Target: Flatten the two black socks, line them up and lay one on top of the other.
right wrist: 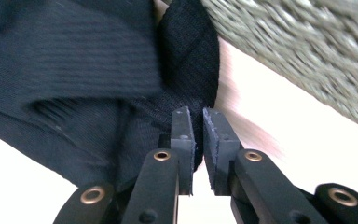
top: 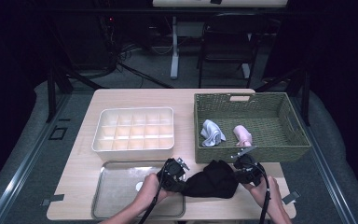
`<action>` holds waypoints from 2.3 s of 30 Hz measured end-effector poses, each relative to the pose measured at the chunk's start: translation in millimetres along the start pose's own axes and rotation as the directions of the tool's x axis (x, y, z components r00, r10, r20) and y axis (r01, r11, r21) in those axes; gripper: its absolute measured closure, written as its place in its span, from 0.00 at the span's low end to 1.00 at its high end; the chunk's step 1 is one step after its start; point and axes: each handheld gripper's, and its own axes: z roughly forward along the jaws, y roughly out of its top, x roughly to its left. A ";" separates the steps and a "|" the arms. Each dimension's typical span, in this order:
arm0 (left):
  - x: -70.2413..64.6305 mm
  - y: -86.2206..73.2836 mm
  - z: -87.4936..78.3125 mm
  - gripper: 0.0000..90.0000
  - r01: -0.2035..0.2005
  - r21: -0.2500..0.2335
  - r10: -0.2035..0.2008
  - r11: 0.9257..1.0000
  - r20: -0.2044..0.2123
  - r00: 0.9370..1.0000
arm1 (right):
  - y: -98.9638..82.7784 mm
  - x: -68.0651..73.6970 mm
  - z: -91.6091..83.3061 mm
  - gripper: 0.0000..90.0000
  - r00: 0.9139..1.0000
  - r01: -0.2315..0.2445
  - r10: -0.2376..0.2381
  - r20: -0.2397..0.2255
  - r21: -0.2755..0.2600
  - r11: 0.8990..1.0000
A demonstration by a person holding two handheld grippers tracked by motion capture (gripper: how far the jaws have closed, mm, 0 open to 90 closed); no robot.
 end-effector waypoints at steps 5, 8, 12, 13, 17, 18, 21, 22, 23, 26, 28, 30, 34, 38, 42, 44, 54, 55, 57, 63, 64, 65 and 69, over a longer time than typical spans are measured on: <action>0.5 0.6 -0.5 0.94 0.002 -0.011 -0.002 1.000 0.002 1.000 | -2.4 -8.6 2.8 0.86 0.999 -0.018 0.016 0.037 0.056 0.998; 1.5 0.8 -0.9 0.93 0.008 -0.020 -0.008 1.000 0.004 1.000 | -2.2 -7.4 -0.6 0.77 0.998 -0.001 0.000 0.064 0.017 1.000; 2.0 1.6 -0.5 0.92 0.014 -0.025 -0.014 1.000 -0.001 1.000 | 2.1 5.1 0.3 0.70 0.998 0.065 -0.065 0.017 -0.031 0.997; 1.9 1.8 -0.2 0.92 0.014 -0.024 -0.014 1.000 0.001 1.000 | 3.6 9.2 7.1 0.67 0.997 0.080 -0.080 0.014 -0.009 0.997; 1.7 2.1 -1.1 0.92 0.011 -0.029 -0.010 1.000 0.013 1.000 | 5.5 11.6 16.6 0.60 0.995 0.099 -0.099 0.011 -0.007 0.995; 1.8 2.2 -1.0 0.92 0.011 -0.030 -0.010 0.999 0.015 1.000 | 5.7 10.7 16.7 0.60 0.996 0.094 -0.094 0.002 -0.005 0.996; 1.6 2.4 -0.9 0.92 0.012 -0.030 -0.011 0.999 0.015 1.000 | 4.0 10.8 16.6 0.60 0.995 0.102 -0.101 0.011 -0.029 0.994; 1.6 2.4 -0.9 0.92 0.011 -0.029 -0.010 1.000 0.014 1.000 | 4.0 11.7 15.1 0.60 0.993 0.114 -0.113 0.016 -0.036 0.993; 2.0 2.4 -0.9 0.92 0.013 -0.031 -0.013 0.999 0.016 1.000 | 4.0 12.6 14.8 0.59 0.993 0.117 -0.117 0.005 -0.051 0.992; 2.9 2.2 -0.7 0.92 0.018 -0.034 -0.018 0.999 0.018 1.000 | 6.1 15.6 14.1 0.55 0.991 0.129 -0.130 -0.021 -0.071 0.989; 3.3 2.2 -0.2 0.92 0.016 -0.034 -0.015 0.999 0.018 1.000 | 6.9 15.5 17.2 0.54 0.990 0.139 -0.140 -0.016 -0.041 0.989; 3.3 2.2 0.0 0.92 0.016 -0.029 -0.016 0.999 0.020 1.000 | 6.8 15.4 20.8 0.57 0.991 0.135 -0.135 -0.009 -0.024 0.991; 2.6 2.1 0.0 0.92 0.013 -0.025 -0.013 1.000 0.020 1.000 | 6.8 17.4 20.6 0.75 0.990 0.140 -0.140 0.036 -0.010 0.990; 2.3 1.8 0.1 0.92 0.016 -0.030 -0.016 0.999 0.009 1.000 | 5.3 12.8 16.6 0.90 0.993 0.114 -0.113 0.037 -0.027 0.993; 2.6 1.8 -0.1 0.92 0.018 -0.033 -0.017 0.999 0.009 1.000 | 2.1 5.5 8.5 0.92 0.997 0.065 -0.063 0.032 -0.053 0.996; 2.6 1.7 -0.2 0.92 0.021 -0.034 -0.020 0.999 0.008 1.000 | 0.7 3.4 4.5 0.91 0.999 0.037 -0.036 0.025 -0.057 0.998; 3.3 1.3 -1.0 0.92 0.021 -0.039 -0.020 0.999 0.012 1.000 | -3.7 -11.2 -6.6 0.88 0.998 -0.034 0.034 0.053 -0.003 0.999; 3.6 1.2 -0.7 0.92 0.021 -0.041 -0.020 0.999 0.015 1.000 | -4.4 -13.3 -7.1 0.87 0.998 -0.040 0.039 0.057 0.013 0.999; 3.2 1.4 -0.8 0.91 0.018 -0.031 -0.018 0.999 0.001 1.000 | -6.5 -17.2 -7.1 0.83 0.996 -0.053 0.051 0.073 0.027 0.998; 3.5 1.4 -0.3 0.91 0.019 -0.031 -0.019 0.999 0.003 1.000 | -10.9 -27.8 -10.0 0.80 0.989 -0.090 0.083 0.119 0.051 0.995; 3.6 1.4 -0.6 0.90 0.018 -0.031 -0.018 0.999 0.002 1.000 | -11.1 -29.4 -11.4 0.79 0.988 -0.090 0.081 0.129 0.065 0.994; 4.0 1.2 -0.9 0.90 0.018 -0.033 -0.018 0.999 0.000 1.000 | -11.7 -31.3 -12.9 0.78 0.987 -0.098 0.087 0.138 0.071 0.993; 5.4 1.0 -1.3 0.90 0.033 -0.048 -0.032 0.998 0.014 0.999 | -13.7 -36.2 -20.3 0.73 0.985 -0.114 0.105 0.135 0.058 0.992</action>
